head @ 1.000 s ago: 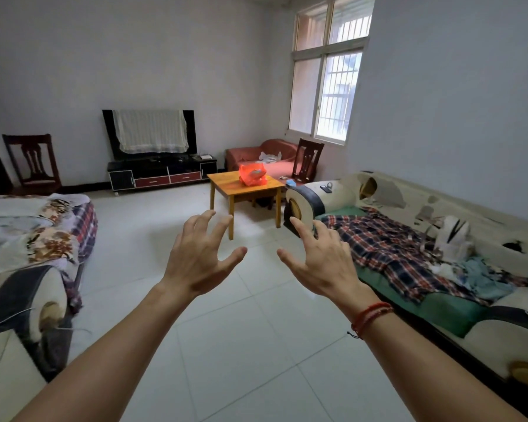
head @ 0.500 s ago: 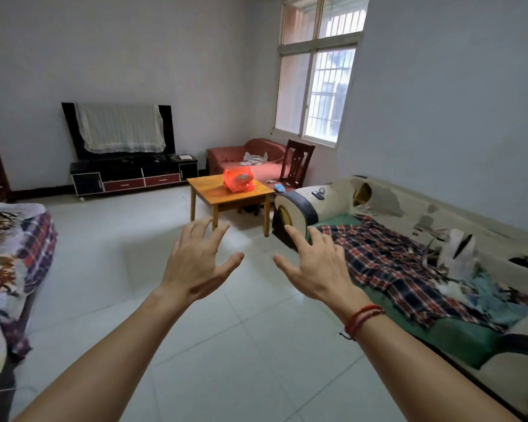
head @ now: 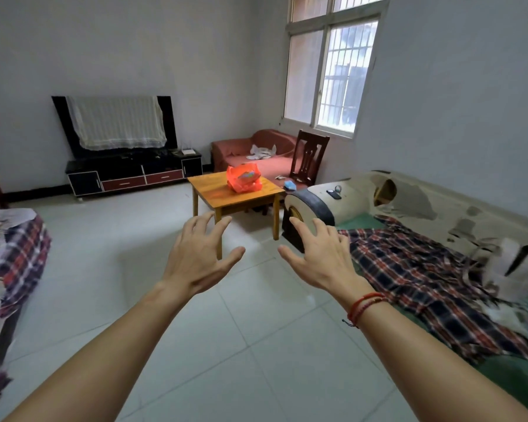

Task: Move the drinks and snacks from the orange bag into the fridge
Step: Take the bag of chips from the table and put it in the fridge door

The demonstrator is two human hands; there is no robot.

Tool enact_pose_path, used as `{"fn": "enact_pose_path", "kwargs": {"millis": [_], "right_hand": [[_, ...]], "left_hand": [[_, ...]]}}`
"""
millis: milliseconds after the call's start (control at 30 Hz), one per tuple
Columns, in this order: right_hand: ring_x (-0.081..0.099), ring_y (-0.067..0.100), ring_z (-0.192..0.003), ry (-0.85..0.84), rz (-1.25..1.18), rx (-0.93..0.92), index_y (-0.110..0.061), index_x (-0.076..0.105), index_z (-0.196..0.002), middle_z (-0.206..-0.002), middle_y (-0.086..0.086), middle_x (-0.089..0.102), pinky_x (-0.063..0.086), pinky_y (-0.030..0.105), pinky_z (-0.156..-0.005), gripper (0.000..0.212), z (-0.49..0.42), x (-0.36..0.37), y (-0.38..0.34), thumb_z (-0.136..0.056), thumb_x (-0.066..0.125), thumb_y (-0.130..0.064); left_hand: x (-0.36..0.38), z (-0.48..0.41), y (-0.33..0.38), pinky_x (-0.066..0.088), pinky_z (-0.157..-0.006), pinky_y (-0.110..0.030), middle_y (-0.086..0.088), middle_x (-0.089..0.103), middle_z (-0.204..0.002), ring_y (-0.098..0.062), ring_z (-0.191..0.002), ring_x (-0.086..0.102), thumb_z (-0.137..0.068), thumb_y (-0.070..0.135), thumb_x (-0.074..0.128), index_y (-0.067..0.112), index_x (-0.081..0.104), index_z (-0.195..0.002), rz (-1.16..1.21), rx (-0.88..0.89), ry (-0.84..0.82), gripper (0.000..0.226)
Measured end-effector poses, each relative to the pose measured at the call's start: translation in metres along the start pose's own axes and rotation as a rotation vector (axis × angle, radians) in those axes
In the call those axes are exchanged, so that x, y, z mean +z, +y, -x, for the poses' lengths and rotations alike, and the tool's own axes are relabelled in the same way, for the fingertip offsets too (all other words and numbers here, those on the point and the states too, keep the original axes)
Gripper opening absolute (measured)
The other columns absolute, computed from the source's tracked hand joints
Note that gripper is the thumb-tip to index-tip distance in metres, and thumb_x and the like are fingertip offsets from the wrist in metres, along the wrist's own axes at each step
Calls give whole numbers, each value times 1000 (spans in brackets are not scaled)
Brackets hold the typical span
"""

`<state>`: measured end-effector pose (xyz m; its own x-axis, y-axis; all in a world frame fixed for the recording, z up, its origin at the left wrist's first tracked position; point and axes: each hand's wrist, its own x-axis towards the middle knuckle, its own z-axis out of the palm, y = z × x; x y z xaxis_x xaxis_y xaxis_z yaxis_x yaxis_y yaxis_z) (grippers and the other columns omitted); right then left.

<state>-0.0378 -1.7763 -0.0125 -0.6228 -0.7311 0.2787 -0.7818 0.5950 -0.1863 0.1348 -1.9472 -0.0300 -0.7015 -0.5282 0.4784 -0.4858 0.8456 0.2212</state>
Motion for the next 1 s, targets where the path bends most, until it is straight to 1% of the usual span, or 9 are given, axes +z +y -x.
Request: {"fn": "enact_pose_path", "kwargs": {"millis": [267, 400, 567, 667, 867, 1000], "right_hand": [[37, 31, -138, -40, 15, -29, -38, 22, -156, -154, 10, 35, 29, 51, -112, 71, -165, 48, 56, -94, 35, -70], [37, 30, -137, -87, 1, -34, -38, 22, -156, -153, 9, 37, 30, 51, -111, 71, -229, 73, 73, -94, 35, -70], [35, 31, -140, -84, -22, -43, -37, 22, -157, -154, 10, 36, 30, 51, -112, 71, -315, 97, 87, -95, 37, -68], [32, 33, -143, -110, -44, -40, -37, 21, -157, -157, 11, 33, 30, 53, -112, 72, -367, 123, 92, -95, 38, -68], [37, 32, -137, -115, -55, -42, -37, 23, -156, -153, 7, 37, 36, 49, -107, 72, -493, 181, 93, -93, 43, -66], [35, 31, -139, -150, -45, -24, -37, 24, -155, -156, 7, 34, 34, 50, -110, 70, -582, 207, 89, -94, 43, -65]], "left_hand": [[88, -155, -21, 36, -107, -46, -6, 37, -151, -28, -138, 31, -83, 70, 36, 29, 41, -146, -22, -19, -20, 75], [126, -209, -36, 36, -106, -46, -7, 39, -148, -28, -137, 32, -83, 69, 36, 29, 42, -143, -10, -38, -40, 73], [173, -280, -61, 38, -105, -43, -6, 39, -147, -27, -135, 33, -84, 70, 36, 30, 40, -143, -32, -44, -72, 72], [207, -321, -83, 38, -105, -42, -6, 39, -147, -26, -135, 33, -85, 67, 39, 29, 41, -144, -26, -57, -74, 70], [272, -424, -146, 42, -100, -41, -4, 35, -151, -26, -135, 35, -86, 63, 50, 30, 41, -144, 17, -87, -90, 68], [305, -502, -191, 40, -105, -43, -4, 33, -153, -26, -138, 32, -86, 68, 45, 33, 37, -145, 2, -105, -126, 70]]}}
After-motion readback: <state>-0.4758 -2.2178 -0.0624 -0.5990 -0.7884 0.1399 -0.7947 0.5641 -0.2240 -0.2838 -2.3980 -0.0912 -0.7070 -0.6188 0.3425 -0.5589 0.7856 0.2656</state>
